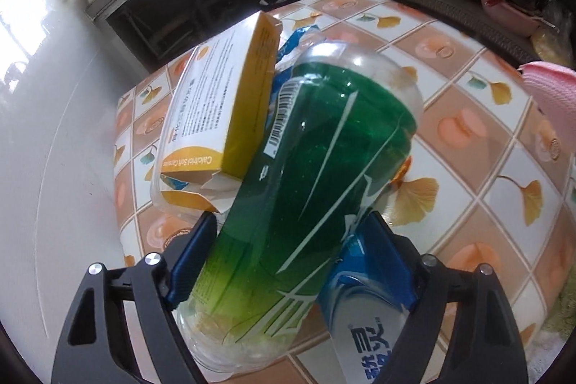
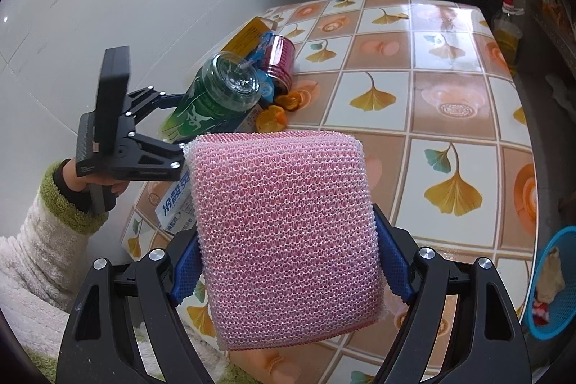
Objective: Collect trash
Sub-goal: 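Grasp the green plastic bottle with the left gripper and lift it, then carry the bottle and sponge over the blue wastebasket with both grippers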
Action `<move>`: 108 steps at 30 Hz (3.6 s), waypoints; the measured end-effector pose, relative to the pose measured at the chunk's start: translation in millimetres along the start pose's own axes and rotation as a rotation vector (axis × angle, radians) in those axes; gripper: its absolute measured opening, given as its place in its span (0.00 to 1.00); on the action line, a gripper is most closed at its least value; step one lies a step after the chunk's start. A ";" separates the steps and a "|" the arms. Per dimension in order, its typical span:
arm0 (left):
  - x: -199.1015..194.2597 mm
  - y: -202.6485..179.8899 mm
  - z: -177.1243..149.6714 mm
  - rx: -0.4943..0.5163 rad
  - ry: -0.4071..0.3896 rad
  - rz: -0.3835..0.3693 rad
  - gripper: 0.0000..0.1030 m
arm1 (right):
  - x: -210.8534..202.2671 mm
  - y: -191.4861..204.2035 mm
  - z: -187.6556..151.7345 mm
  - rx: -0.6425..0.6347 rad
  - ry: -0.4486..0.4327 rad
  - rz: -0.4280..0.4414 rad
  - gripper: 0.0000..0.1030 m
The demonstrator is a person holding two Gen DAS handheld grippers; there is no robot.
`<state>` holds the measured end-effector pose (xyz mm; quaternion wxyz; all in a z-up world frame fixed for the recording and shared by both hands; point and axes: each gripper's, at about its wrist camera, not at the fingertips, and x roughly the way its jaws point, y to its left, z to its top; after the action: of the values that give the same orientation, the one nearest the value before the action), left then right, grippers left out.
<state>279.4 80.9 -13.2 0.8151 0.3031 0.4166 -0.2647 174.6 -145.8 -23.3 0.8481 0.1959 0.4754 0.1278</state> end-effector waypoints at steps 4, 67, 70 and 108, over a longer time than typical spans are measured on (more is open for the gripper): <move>-0.2 -1.6 0.2 0.004 -0.007 0.011 0.75 | 1.1 1.0 -0.5 -0.002 0.005 0.001 0.75; -227.7 -68.5 38.8 -0.176 -0.646 -0.137 0.56 | -113.6 -41.6 -59.7 0.148 -0.268 -0.005 0.75; -223.4 -95.0 57.1 -0.140 -0.656 -0.201 0.56 | -136.6 -61.6 -79.8 0.203 -0.309 -0.028 0.75; 49.7 -453.3 239.1 0.196 0.041 -0.834 0.56 | -178.4 -323.4 -244.0 0.934 -0.413 -0.337 0.75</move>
<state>118.8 -405.3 -66.8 0.5973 0.1898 0.4924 -0.6040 -116.4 -454.3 -150.2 0.7552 0.4943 0.3300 -0.2764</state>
